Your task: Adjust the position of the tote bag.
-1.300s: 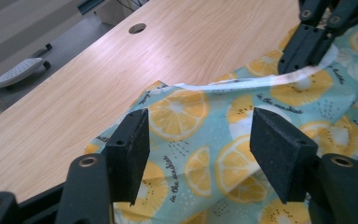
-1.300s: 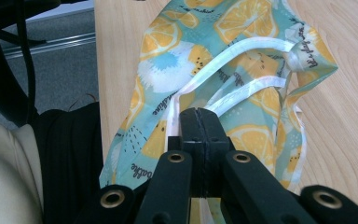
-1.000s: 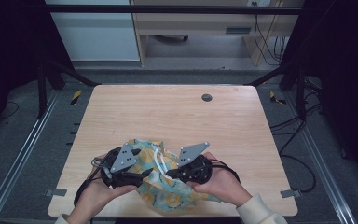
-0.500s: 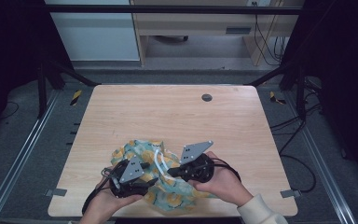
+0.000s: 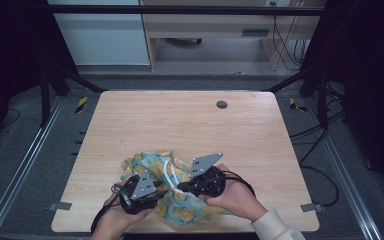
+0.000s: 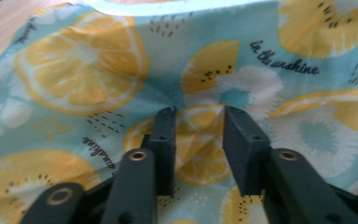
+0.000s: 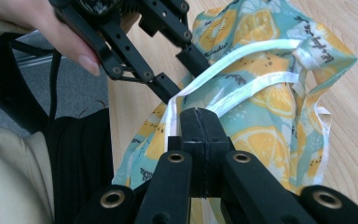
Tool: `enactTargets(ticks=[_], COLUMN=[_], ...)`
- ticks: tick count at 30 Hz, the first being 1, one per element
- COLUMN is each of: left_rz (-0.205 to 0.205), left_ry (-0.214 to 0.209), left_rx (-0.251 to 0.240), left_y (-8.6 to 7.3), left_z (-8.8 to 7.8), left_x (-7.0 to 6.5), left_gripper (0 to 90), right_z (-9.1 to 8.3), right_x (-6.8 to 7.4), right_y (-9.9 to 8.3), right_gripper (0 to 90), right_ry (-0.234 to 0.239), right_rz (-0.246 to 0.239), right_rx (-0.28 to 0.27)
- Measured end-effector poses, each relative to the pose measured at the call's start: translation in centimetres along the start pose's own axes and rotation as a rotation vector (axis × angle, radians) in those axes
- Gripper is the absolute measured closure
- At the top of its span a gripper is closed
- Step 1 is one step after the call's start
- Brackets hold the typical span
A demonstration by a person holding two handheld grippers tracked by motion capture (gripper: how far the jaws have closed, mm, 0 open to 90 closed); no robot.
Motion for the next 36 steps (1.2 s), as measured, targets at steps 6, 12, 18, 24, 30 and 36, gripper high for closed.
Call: enactTargets(ticks=[6, 12, 18, 24, 30, 36], left_rz=[-0.006, -0.027, -0.024, -0.072, -0.102, -0.107], left_ry=[0.009, 0.010, 0.055, 0.132, 0.147, 0.169], left_rx=[-0.029, -0.045, -0.090, -0.117, -0.062, 0.041], left_y=[0.2, 0.1, 1.4, 3.6, 6.2, 6.8], left_z=[0.3, -0.5, -2.6, -3.6, -2.5, -0.2], left_x=[0.1, 0.3, 0.4, 2.2, 3.4, 4.3], left_gripper=[85.5, 90.0, 76.4, 46.0, 30.5, 26.3], right_z=[0.2, 0.3, 0.4, 0.5, 0.6, 0.7], right_x=[0.1, 0.0, 0.0, 0.2, 0.2, 0.3], right_y=[-0.2, -0.4, -0.5, -0.6, -0.5, -0.6], right_gripper=[90.0, 90.0, 90.0, 90.0, 90.0, 90.0], right_ry=[0.002, -0.003, -0.003, -0.004, -0.009, -0.016], right_rz=[0.006, 0.006, 0.006, 0.000, -0.012, -0.013], right_rx=[0.004, 0.010, 0.019, 0.022, 0.026, 0.027])
Point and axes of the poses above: each handheld gripper's, and its own axes: z roughly forward along the jaws, y roughly out of its top, x roughly to its left, the point moved 6 cm from there along z, roughly forward along the jaws, and after that the axes turned 2 degrees about -y, right-handed, at the moved point
